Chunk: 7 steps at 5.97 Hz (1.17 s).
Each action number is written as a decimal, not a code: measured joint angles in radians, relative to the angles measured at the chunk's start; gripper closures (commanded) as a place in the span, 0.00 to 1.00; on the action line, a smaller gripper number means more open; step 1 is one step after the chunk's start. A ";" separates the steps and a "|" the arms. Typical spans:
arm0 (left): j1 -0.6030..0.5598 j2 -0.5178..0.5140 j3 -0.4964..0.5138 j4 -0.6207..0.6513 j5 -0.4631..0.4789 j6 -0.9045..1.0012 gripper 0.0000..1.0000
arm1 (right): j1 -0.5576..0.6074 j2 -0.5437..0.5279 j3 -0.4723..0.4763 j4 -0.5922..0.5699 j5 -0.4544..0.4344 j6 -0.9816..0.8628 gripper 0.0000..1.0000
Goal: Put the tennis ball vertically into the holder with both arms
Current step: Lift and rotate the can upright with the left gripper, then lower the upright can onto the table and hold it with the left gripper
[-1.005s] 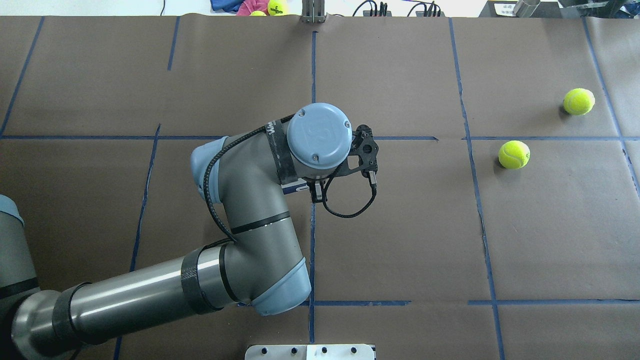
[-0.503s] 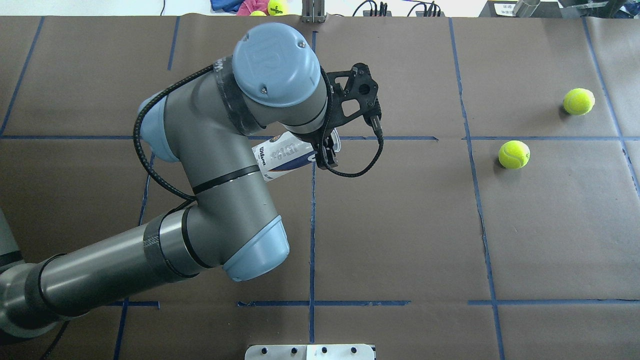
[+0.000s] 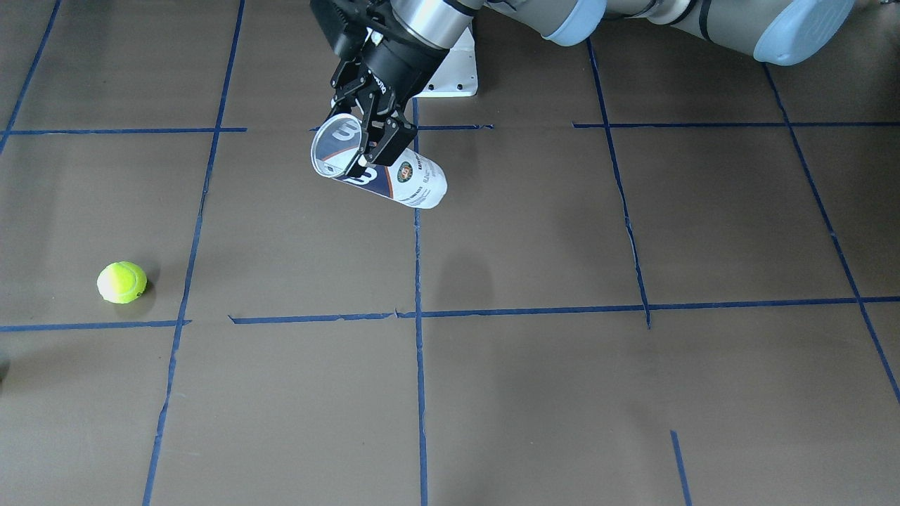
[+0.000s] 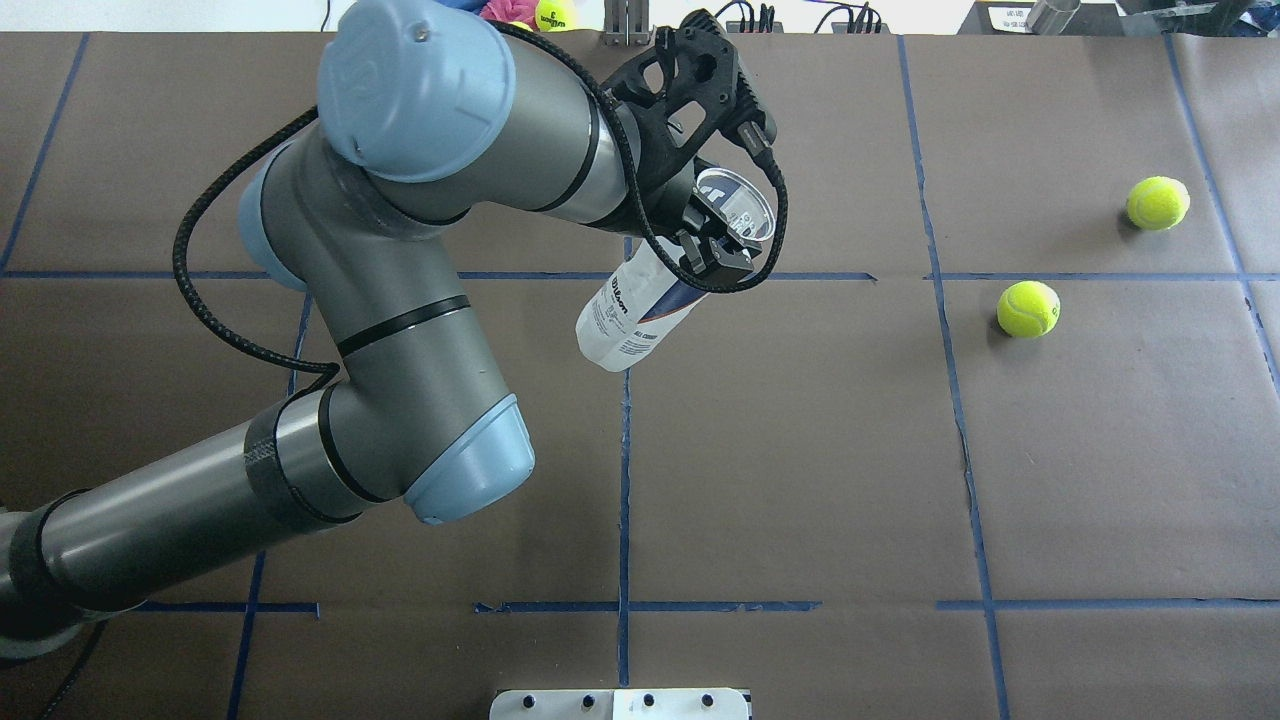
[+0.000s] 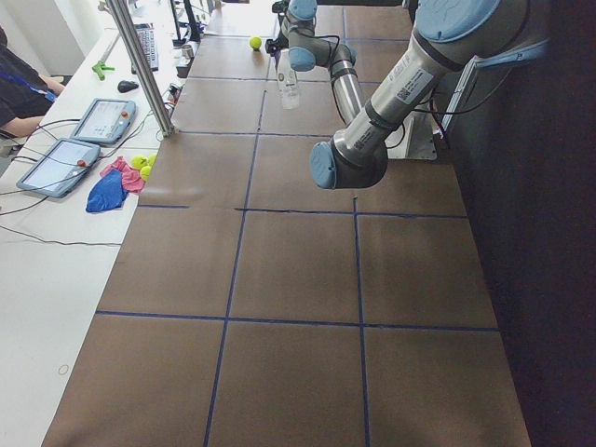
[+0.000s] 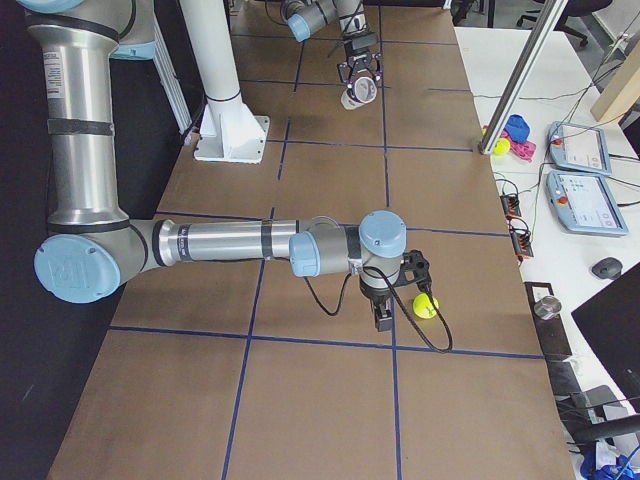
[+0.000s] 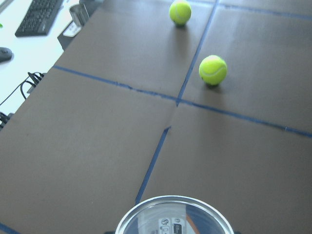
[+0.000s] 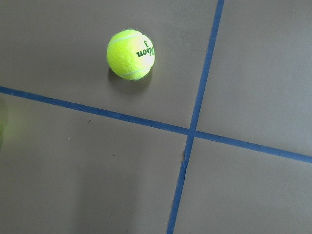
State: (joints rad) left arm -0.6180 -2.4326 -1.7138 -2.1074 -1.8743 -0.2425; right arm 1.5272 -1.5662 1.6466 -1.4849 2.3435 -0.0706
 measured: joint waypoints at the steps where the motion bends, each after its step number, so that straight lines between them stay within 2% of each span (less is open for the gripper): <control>1: -0.002 0.053 0.002 -0.172 0.001 -0.046 0.20 | 0.000 0.000 0.002 0.000 0.000 0.000 0.00; 4: 0.003 0.231 0.055 -0.676 0.053 -0.078 0.17 | 0.000 0.001 0.005 0.000 0.001 0.005 0.00; 6: 0.041 0.261 0.234 -0.984 0.151 -0.078 0.17 | -0.002 0.011 0.005 0.001 0.003 0.041 0.00; 7: 0.058 0.262 0.301 -1.068 0.188 -0.076 0.17 | -0.003 0.013 0.005 0.001 0.003 0.047 0.00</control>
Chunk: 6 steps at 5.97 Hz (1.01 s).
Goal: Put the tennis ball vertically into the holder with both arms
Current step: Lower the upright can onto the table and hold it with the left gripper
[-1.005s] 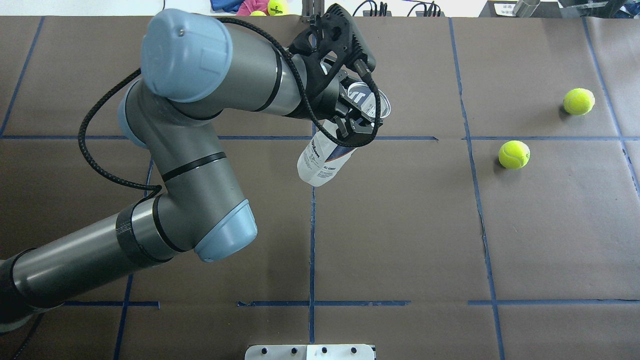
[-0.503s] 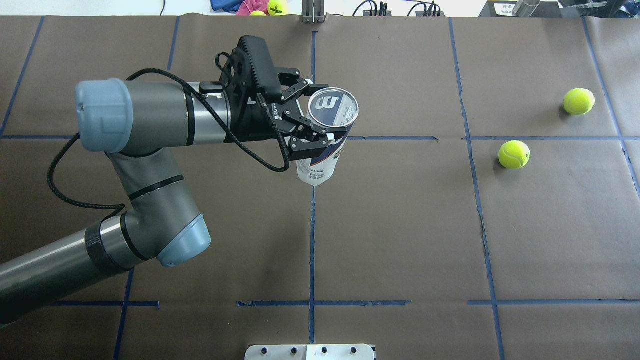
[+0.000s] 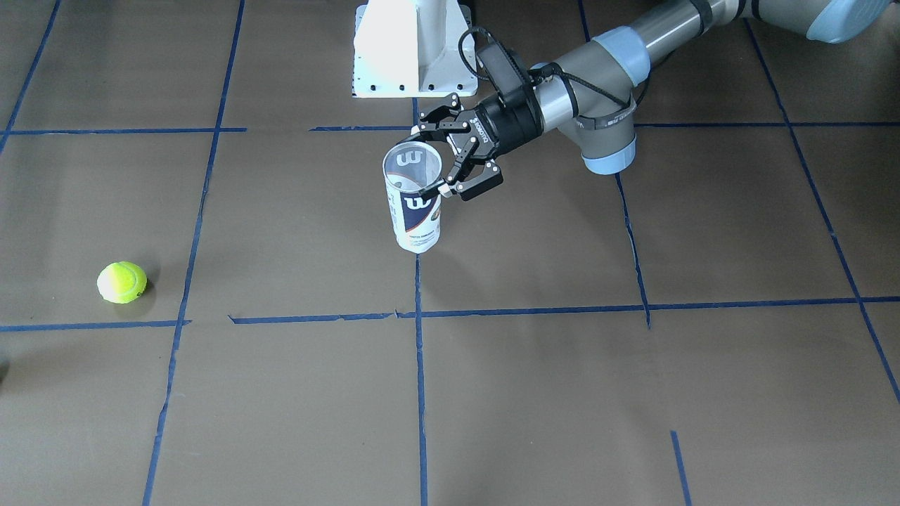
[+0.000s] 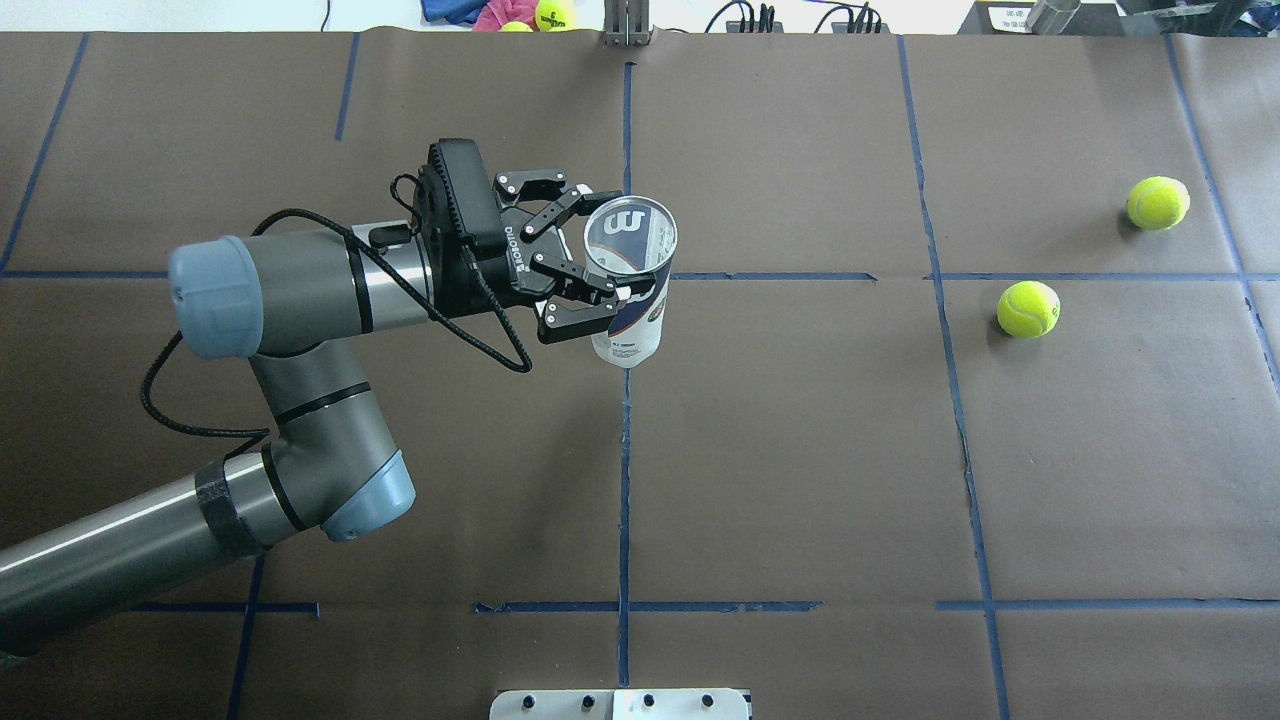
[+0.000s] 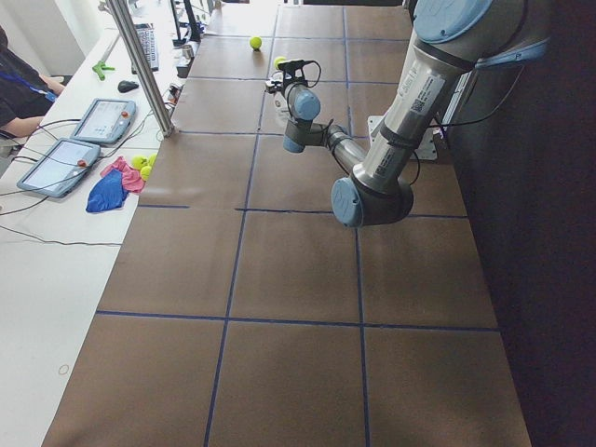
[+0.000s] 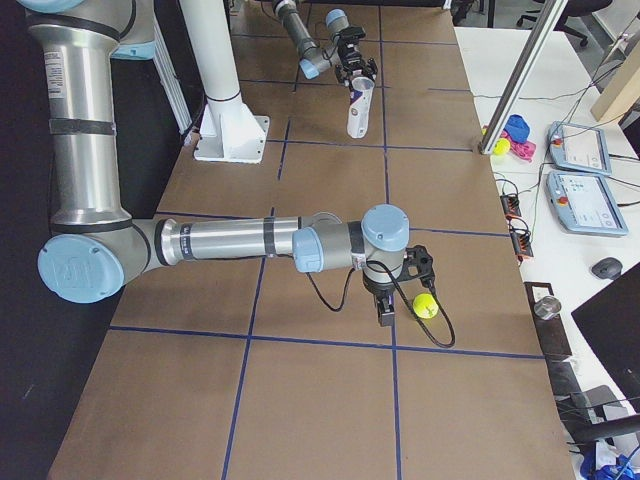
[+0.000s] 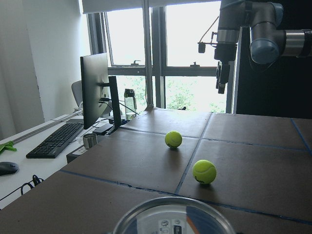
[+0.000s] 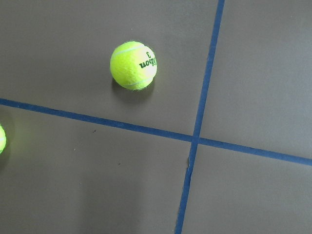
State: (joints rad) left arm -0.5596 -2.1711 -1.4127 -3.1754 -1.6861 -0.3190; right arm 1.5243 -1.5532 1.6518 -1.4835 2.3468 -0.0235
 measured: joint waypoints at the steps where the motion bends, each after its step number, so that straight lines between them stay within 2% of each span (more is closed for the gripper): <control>1: 0.008 0.000 0.039 -0.038 0.015 0.001 0.17 | -0.001 0.000 -0.001 0.000 0.000 0.001 0.00; 4: 0.022 -0.001 0.088 -0.055 0.023 0.005 0.14 | -0.002 0.001 -0.003 -0.001 0.000 0.002 0.00; 6: 0.031 -0.001 0.096 -0.055 0.038 0.005 0.05 | -0.003 0.001 -0.003 -0.001 -0.001 0.003 0.00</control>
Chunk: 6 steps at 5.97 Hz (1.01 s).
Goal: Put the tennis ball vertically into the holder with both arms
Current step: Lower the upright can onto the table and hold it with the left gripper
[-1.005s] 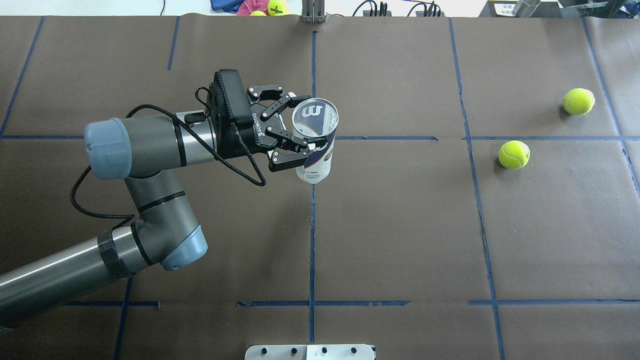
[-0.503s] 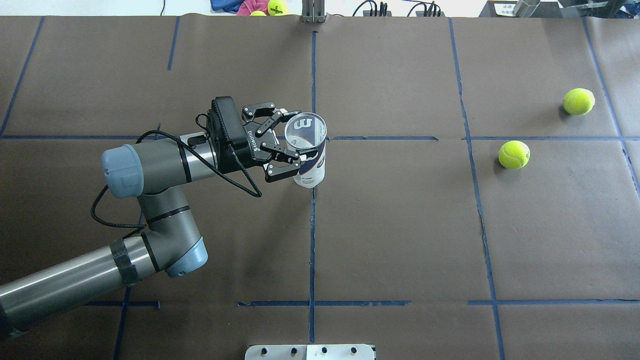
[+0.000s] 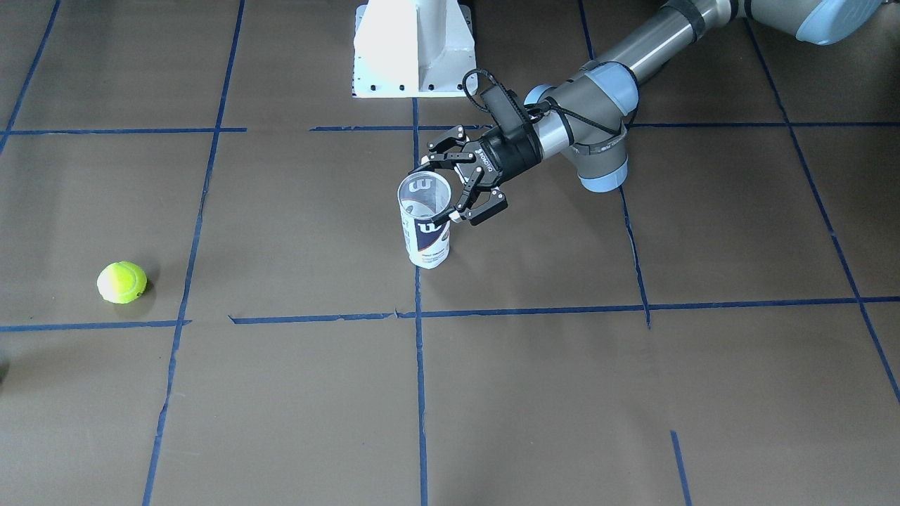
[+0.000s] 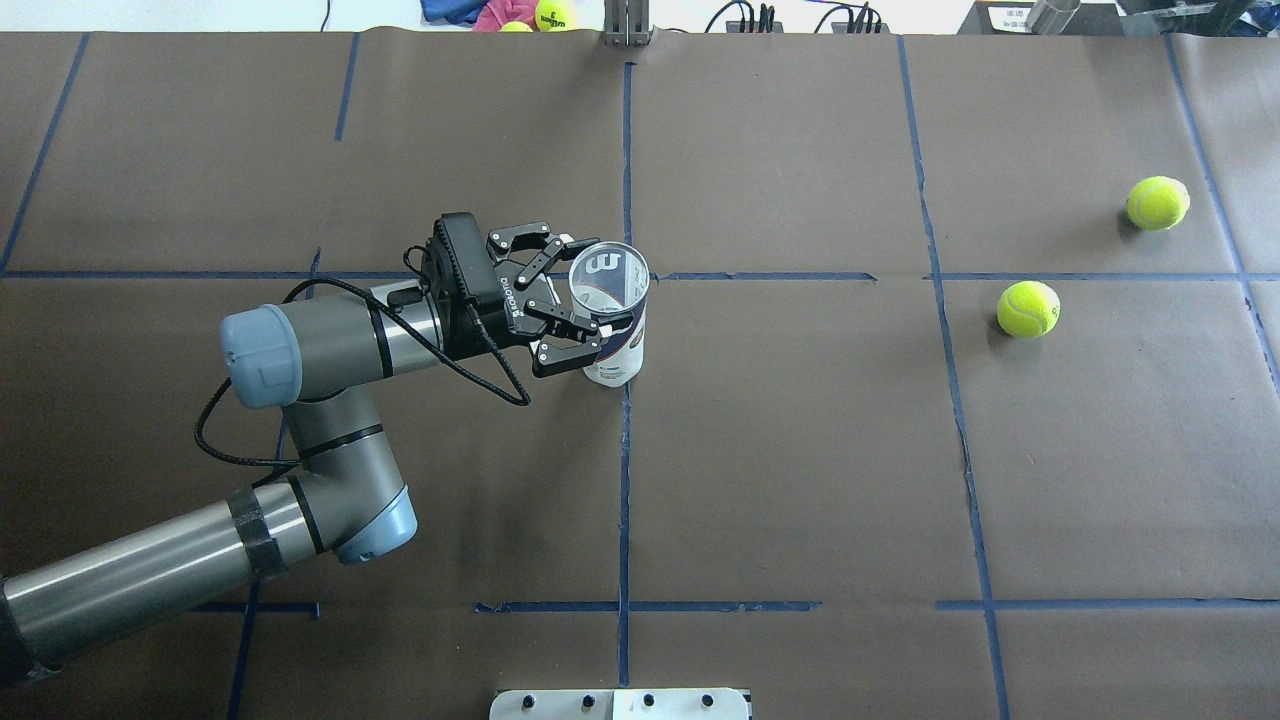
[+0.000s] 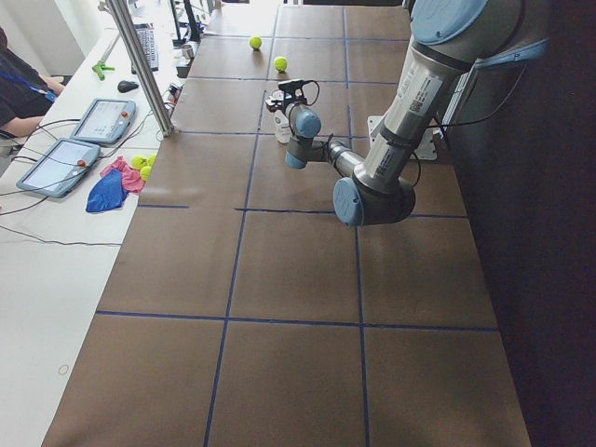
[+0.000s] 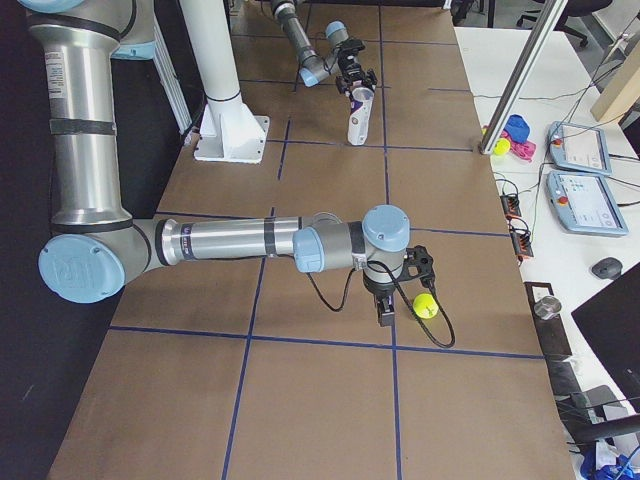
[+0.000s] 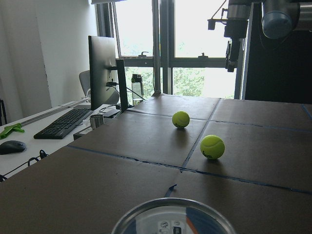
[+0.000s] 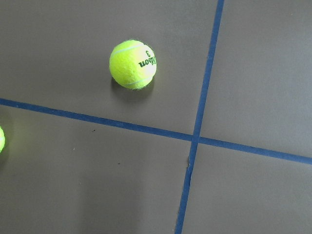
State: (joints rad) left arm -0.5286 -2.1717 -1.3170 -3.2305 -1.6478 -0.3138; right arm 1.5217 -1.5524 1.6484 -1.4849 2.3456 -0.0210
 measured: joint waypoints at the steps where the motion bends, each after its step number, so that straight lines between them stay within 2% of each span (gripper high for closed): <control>1: 0.002 0.001 0.000 0.000 0.004 0.001 0.03 | -0.001 0.000 -0.001 0.000 0.000 0.001 0.00; 6: 0.023 0.000 0.012 0.003 0.005 -0.005 0.02 | -0.001 0.000 -0.003 0.000 0.000 0.000 0.00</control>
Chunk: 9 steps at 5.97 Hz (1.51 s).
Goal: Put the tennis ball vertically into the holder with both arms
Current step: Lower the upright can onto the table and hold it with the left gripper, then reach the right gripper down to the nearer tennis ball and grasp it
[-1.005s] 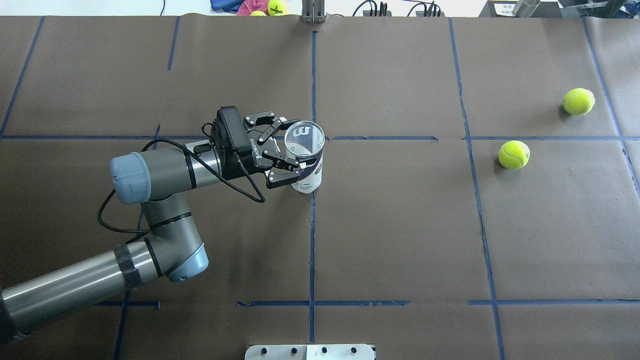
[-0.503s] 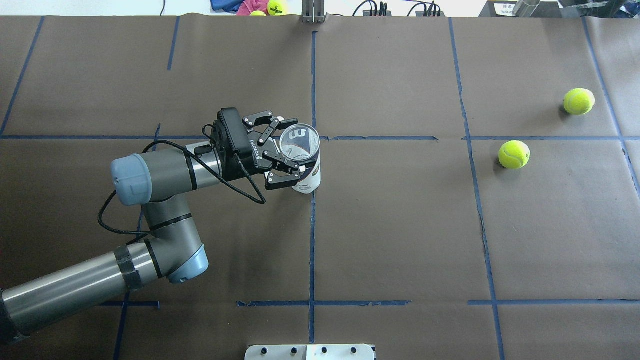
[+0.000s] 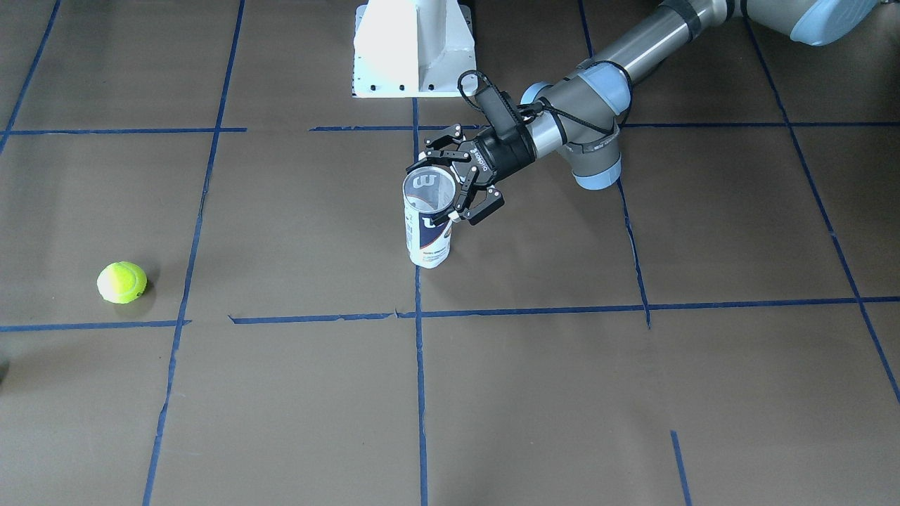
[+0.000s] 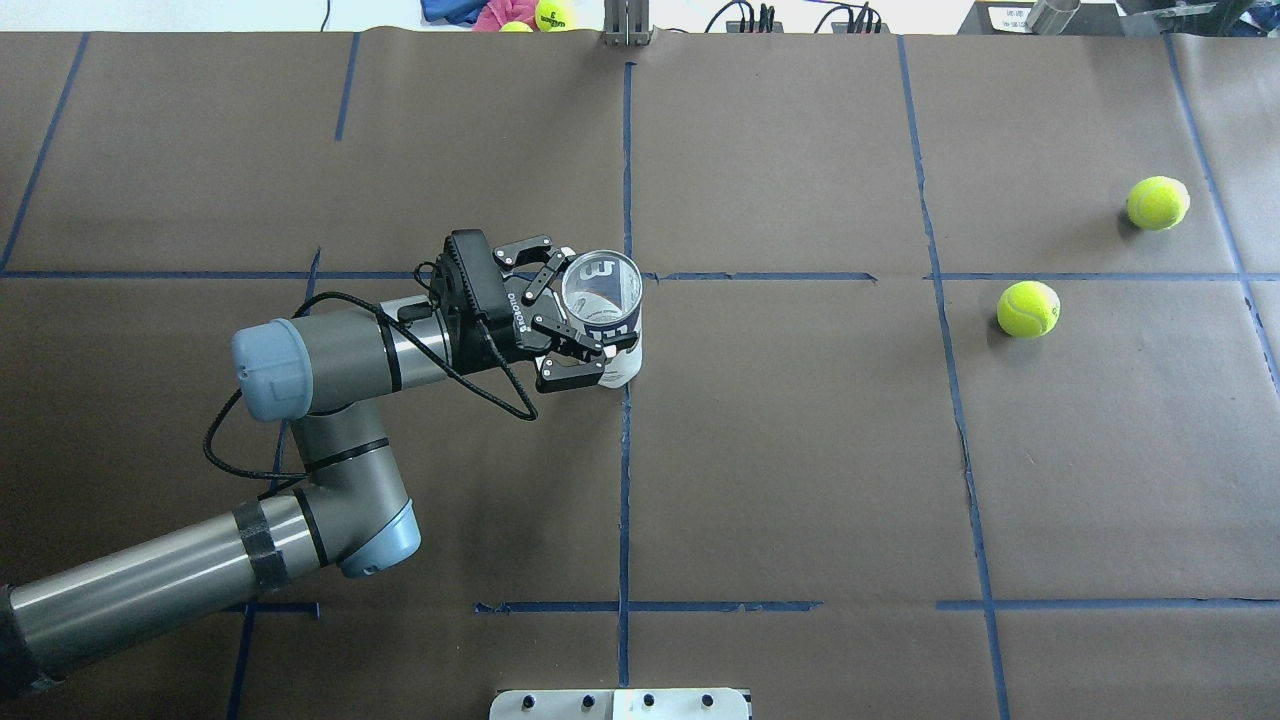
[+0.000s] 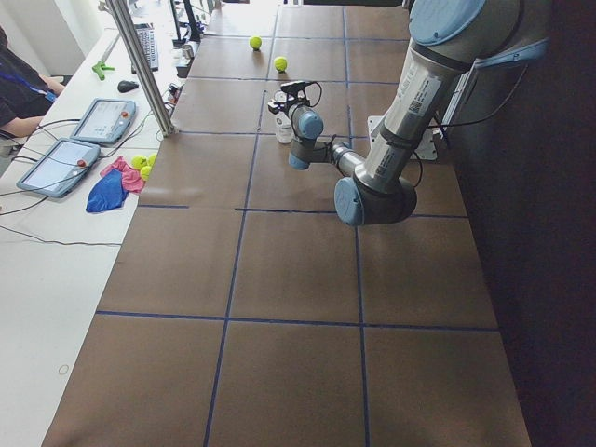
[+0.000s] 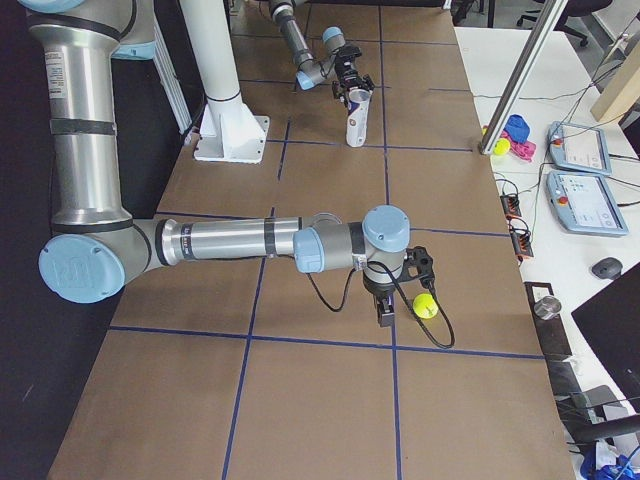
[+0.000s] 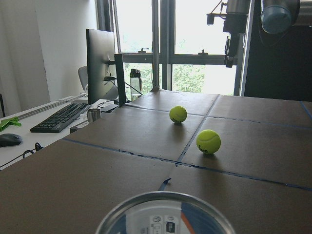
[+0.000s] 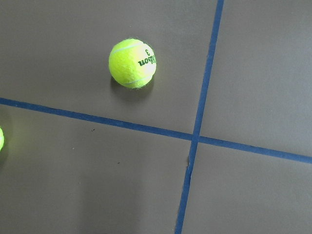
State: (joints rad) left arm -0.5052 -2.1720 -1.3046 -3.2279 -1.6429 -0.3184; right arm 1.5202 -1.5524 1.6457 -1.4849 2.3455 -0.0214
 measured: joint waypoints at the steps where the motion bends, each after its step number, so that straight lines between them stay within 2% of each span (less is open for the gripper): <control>1: 0.004 0.000 0.008 -0.001 0.000 -0.001 0.03 | 0.000 0.000 -0.001 0.000 0.000 0.000 0.00; 3: 0.009 0.000 0.012 -0.001 0.001 -0.003 0.17 | 0.000 0.000 -0.001 0.000 0.000 0.000 0.00; 6: 0.010 -0.002 0.012 -0.001 0.003 -0.022 0.16 | -0.022 0.011 0.003 0.001 0.000 0.004 0.00; 7: 0.010 -0.003 0.012 -0.001 0.009 -0.029 0.16 | -0.060 0.036 0.004 0.000 0.002 0.023 0.00; 9: 0.010 -0.005 0.012 0.000 0.023 -0.031 0.16 | -0.208 0.131 0.001 0.001 -0.006 0.161 0.00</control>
State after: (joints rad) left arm -0.4954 -2.1766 -1.2930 -3.2278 -1.6201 -0.3496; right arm 1.3120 -1.4211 1.6468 -1.4838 2.3399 0.1396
